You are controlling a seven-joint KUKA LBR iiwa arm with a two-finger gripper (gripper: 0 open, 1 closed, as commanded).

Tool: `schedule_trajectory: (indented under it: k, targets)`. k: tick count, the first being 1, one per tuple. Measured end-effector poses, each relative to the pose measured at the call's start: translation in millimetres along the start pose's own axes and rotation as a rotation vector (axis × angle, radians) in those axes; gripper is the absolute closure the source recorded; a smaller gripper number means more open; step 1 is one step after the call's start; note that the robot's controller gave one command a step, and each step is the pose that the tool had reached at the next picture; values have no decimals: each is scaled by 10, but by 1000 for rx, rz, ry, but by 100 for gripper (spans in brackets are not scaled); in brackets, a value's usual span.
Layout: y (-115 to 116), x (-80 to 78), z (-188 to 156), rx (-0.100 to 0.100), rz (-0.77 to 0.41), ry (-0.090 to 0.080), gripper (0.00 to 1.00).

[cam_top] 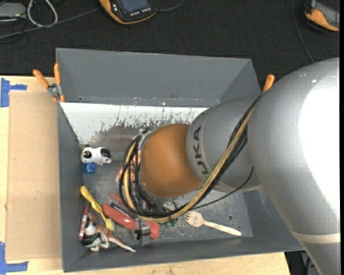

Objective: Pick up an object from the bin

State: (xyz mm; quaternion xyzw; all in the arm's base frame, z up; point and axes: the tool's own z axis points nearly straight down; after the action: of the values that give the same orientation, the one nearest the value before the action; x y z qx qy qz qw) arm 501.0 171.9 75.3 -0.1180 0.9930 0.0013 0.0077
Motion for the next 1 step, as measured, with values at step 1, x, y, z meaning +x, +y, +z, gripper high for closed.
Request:
schedule_trajectory:
  k: [1]
  targets:
    - [-445,-216,-65,2,432,7,100]
